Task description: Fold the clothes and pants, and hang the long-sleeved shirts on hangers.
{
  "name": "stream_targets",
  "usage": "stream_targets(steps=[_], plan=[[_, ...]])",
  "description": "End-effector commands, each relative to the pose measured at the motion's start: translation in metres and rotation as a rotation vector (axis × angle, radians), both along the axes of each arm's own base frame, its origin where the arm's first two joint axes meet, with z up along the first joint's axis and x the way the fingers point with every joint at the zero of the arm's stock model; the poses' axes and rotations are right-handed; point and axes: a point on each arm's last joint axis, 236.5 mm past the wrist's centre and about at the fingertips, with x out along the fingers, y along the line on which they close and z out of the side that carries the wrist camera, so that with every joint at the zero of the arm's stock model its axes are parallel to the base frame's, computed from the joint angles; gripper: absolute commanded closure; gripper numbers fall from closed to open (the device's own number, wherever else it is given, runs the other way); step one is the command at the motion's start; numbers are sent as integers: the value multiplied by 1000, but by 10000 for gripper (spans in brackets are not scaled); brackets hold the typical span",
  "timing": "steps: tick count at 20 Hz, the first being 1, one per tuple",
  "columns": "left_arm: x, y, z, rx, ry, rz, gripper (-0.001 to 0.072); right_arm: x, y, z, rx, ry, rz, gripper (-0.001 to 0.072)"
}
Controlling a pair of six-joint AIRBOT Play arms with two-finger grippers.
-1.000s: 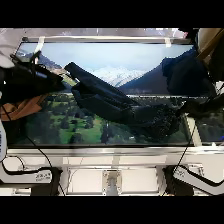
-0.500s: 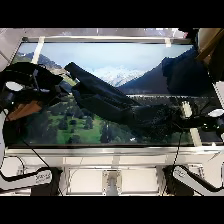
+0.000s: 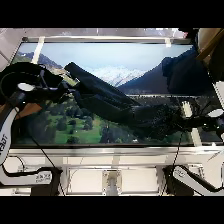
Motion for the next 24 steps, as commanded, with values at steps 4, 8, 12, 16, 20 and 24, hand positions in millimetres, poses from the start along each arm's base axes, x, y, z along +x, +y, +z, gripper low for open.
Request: stream_targets(steps=[4, 8, 12, 16, 20, 24], plan=[[31, -24, -32, 80, -62, 60, 27, 7, 25, -2, 94, 9, 12, 113], [32, -22, -35, 84, -60, 67, 691, 14, 50, -12, 77, -2, 101, 123], [44, 0, -1, 94, -131, 95, 693, 20, 58, 8, 96, -46, 159, 654], [46, 62, 116, 163, -376, 201, 694, 58, 15, 97, -46, -251, 180, 654], [-7, 55, 199, 252, -527, 109, 694, 112, -16, 229, -224, -575, 153, 656], [-82, 39, 210, 408, -487, -97, 694, 104, -11, 306, -315, -700, 219, 655]])
